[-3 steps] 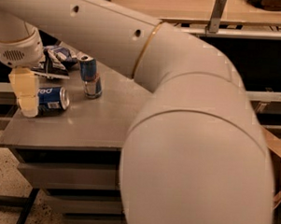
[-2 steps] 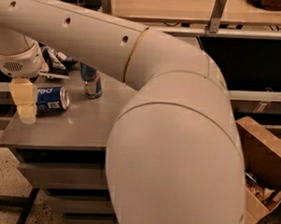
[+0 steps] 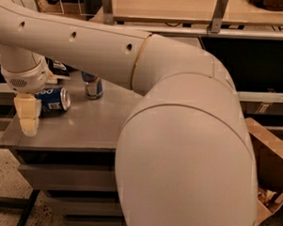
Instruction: Place pepsi can upright
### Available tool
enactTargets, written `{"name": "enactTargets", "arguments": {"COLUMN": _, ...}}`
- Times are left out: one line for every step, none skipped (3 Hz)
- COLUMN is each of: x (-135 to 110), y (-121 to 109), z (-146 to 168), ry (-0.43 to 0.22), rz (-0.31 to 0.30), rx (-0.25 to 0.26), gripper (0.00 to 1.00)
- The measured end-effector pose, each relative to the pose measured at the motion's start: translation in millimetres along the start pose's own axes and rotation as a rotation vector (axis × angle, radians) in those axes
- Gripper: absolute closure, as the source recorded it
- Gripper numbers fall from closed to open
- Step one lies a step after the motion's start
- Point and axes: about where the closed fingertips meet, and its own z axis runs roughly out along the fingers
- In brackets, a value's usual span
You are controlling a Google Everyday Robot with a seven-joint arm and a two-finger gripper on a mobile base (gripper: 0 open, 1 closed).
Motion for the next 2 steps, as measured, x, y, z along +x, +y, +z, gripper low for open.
{"name": "enactTargets", "arguments": {"x": -1.5, "y": 1.0, "z": 7.3, "ry": -0.023, "rz": 0.018, "rx": 0.011, "gripper": 0.16}}
{"name": "enactTargets", "arguments": {"x": -7.5, "y": -2.6, "z": 7.9, "ry": -0.045, "rz": 0.014, "rx": 0.027, "gripper": 0.40}}
